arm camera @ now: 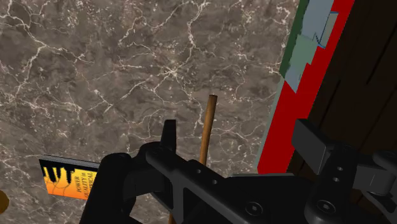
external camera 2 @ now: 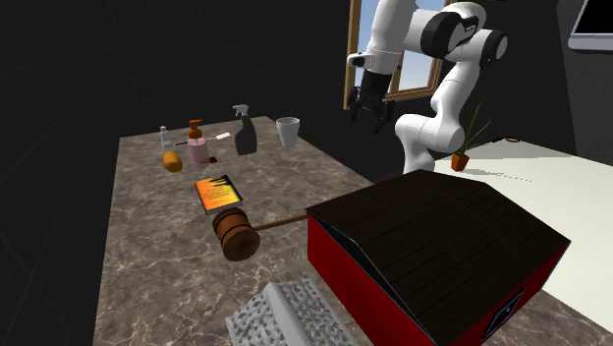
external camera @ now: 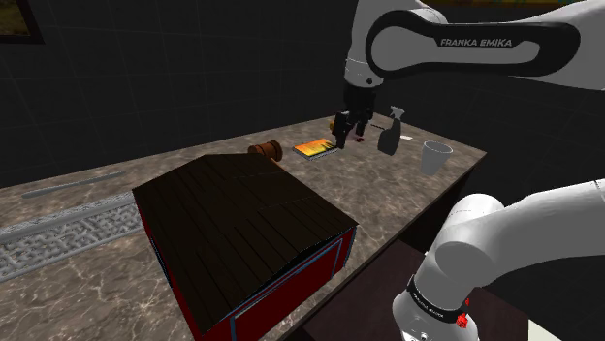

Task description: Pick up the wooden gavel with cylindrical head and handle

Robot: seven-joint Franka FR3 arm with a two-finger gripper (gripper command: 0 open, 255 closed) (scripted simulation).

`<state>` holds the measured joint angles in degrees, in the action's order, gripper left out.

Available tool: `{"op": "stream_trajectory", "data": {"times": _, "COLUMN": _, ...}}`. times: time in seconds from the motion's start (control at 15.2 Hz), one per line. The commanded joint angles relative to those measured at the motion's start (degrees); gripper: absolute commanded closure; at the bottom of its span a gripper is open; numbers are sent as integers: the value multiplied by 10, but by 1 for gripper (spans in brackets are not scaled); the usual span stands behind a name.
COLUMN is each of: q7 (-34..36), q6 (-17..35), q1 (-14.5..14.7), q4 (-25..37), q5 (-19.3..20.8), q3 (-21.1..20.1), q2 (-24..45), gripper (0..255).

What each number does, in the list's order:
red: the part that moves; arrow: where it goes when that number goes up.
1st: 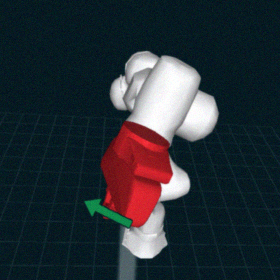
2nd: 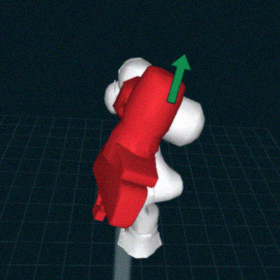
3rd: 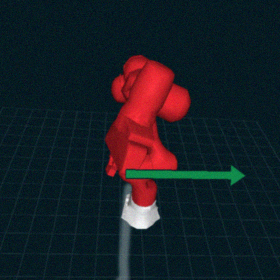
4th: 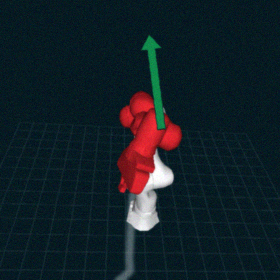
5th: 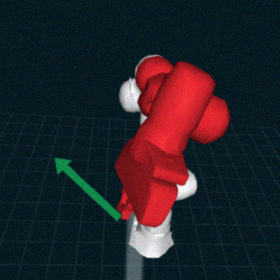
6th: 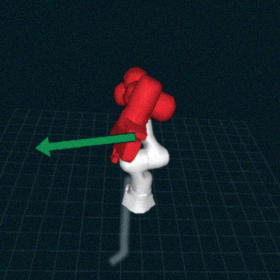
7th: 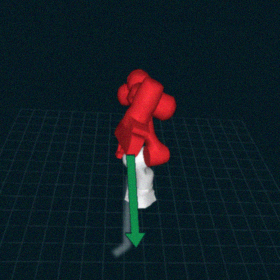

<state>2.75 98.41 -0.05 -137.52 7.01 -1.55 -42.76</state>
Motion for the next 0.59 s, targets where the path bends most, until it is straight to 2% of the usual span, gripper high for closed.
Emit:
{"op": "stream_trajectory", "data": {"times": 0.0, "q7": 0, "q6": 0, "q1": 0, "q4": 0, "q5": 0, "q3": 0, "q2": 0, "gripper": 0}}
{"op": "stream_trajectory", "data": {"times": 0.53, "q7": 0, "q6": 128, "q1": -8, "q4": 30, "q5": -9, "q3": 25, "q2": 163, "gripper": 0}}
